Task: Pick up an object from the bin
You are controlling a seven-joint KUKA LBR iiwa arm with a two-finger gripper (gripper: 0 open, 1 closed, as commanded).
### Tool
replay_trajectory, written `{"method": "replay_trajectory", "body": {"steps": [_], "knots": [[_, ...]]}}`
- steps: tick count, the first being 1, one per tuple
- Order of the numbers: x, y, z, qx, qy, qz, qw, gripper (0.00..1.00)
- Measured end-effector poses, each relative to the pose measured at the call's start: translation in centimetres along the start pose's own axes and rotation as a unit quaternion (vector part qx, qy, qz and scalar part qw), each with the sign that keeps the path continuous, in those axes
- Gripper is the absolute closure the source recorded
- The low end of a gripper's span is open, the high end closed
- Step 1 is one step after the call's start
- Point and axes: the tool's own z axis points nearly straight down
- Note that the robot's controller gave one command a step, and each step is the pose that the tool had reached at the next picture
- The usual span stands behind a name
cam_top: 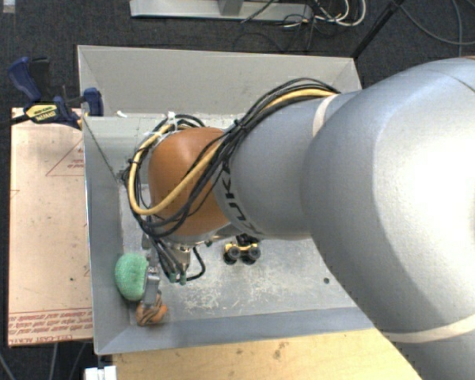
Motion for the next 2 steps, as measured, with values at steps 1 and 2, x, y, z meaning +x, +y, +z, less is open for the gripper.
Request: {"method": "replay_trajectory", "body": {"steps": [1, 2], "knots": [[0.4, -1.4, 2.7, -0.001, 0.0015, 0.012, 0.9999, 0.00], [-3.6, -0.3, 3.1, 0.001, 0.0016, -0.130, 0.9915, 1.00]]}}
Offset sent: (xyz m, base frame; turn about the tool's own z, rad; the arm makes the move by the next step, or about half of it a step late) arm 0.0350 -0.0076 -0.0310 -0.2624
